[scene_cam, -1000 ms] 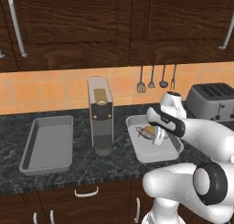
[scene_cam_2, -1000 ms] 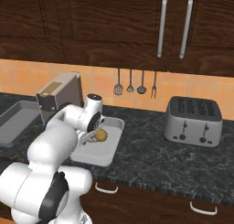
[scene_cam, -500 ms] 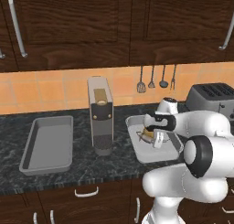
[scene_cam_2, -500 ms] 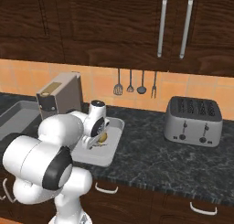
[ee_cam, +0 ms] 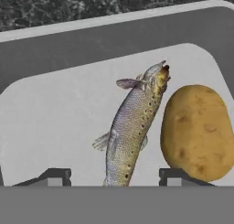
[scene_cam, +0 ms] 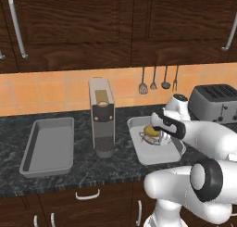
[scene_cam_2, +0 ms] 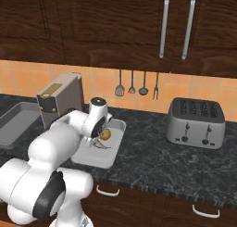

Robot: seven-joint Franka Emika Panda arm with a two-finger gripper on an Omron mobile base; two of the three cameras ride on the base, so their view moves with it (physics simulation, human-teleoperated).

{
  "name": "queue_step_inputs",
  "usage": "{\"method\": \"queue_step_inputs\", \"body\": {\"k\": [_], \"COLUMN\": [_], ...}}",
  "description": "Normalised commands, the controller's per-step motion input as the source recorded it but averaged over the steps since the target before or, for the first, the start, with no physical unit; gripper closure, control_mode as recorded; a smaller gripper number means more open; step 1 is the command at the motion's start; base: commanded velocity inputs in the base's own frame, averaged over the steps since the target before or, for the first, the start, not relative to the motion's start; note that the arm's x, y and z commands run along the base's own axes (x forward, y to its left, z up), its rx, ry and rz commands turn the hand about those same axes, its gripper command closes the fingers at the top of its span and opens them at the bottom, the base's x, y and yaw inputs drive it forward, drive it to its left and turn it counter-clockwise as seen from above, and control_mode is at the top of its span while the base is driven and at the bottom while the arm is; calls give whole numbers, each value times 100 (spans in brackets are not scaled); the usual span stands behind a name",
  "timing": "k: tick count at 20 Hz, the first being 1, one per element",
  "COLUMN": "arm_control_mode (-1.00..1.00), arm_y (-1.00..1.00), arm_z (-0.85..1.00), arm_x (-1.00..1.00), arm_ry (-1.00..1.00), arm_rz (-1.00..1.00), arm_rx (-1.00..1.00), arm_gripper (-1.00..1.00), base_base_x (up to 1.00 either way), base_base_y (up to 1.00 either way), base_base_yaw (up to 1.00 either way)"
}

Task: Place one potato and one fish in each tupperware on the nearby counter, to pack two identical lunches.

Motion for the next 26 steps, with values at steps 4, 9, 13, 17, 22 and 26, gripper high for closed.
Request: {"method": "queue_step_inputs", "body": {"k": [4,9,13,17,22,26], "arm_control_mode": [-100,-100,-100,-100,-100,-100], "arm_y": [-1,0,0,17,34,4], "arm_z": [42,55,95,66,18,3], "arm_x": [-83,-100,-88,-51,-34,-56], "arm_ry": [-20,-26,-15,-1,-2,-6], "arm_rz": [0,-6,-35,-59,-51,-57], "arm_rx": [0,0,12,21,20,35], "arm_gripper": [-100,-100,-100,-100,-100,-100], "base_base_x": [0,0,0,0,0,0], "base_base_y": [0,0,0,0,0,0], "base_base_yaw": [0,0,0,0,0,0]}}
